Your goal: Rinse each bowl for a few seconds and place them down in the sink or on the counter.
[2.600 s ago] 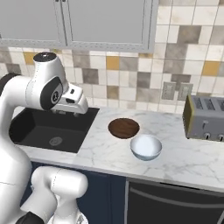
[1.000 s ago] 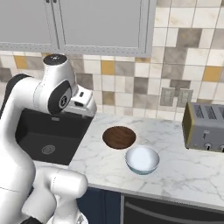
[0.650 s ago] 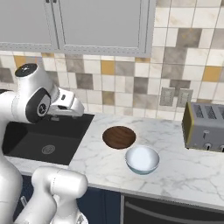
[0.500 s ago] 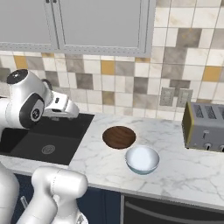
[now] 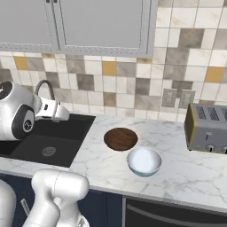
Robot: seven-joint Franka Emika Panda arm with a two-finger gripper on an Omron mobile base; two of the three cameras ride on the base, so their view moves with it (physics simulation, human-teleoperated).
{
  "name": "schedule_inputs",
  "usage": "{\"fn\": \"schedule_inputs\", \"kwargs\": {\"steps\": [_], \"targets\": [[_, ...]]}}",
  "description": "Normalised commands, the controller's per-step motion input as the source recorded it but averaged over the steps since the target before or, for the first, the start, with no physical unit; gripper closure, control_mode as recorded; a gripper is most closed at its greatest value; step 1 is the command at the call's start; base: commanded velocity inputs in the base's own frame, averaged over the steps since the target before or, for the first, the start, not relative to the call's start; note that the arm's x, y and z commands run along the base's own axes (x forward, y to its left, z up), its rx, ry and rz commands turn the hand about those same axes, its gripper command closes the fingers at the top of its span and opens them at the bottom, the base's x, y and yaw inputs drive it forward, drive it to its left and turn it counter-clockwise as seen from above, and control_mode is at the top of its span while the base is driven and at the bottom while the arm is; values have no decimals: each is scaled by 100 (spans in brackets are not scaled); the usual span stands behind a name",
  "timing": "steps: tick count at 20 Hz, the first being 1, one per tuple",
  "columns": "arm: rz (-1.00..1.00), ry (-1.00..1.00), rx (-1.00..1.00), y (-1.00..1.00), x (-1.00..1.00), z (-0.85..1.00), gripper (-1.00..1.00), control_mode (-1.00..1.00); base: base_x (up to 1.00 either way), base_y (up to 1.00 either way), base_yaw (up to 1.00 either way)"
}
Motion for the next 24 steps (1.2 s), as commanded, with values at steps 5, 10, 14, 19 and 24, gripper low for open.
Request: {"fn": "schedule_inputs", "kwargs": {"steps": [5, 10, 14, 19, 24], "targets": [[2, -11, 0, 28, 20, -1, -100, -100, 0, 0, 0], [0, -7, 5, 15, 23, -6, -100, -100, 0, 0, 0], [2, -6, 8, 5, 18, -10, -100, -100, 0, 0, 0], [4, -7, 3, 7, 20, -10, -100, -100, 0, 0, 0], [9, -4, -2, 7, 27, -5, -100, -100, 0, 0, 0]]}}
